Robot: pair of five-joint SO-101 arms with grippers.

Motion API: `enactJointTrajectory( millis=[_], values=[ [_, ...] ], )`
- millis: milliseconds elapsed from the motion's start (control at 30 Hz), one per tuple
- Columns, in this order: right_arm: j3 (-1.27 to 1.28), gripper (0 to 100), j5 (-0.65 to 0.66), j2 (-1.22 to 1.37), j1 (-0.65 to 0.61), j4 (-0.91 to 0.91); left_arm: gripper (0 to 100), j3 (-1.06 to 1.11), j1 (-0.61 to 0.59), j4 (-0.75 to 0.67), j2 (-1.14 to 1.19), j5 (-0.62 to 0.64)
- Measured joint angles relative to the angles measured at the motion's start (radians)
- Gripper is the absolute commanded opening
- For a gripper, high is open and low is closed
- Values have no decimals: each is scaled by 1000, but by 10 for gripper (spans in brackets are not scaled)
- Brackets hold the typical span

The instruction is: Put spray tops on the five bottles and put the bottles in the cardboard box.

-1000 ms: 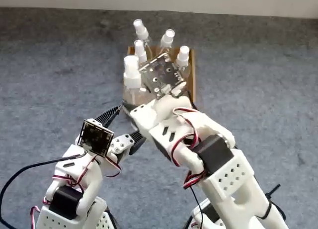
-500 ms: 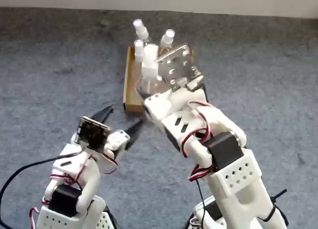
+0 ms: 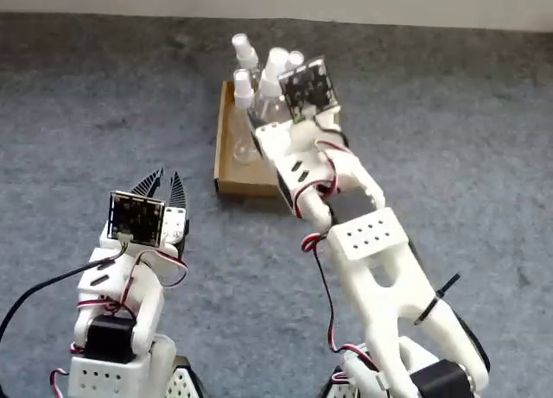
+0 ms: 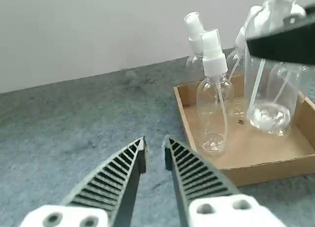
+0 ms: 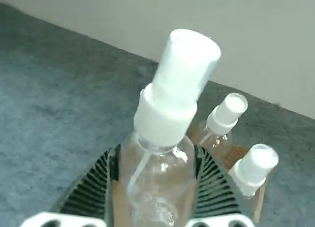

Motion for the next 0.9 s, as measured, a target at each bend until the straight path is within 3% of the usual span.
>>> enactJointTrajectory(
  millis=[367, 900],
  values=[
    [361, 3, 0, -15, 3, -371, 28, 0, 0, -3, 0, 0],
    [319, 3, 0, -14, 2, -399, 28, 0, 0, -3, 0, 0]
  ],
)
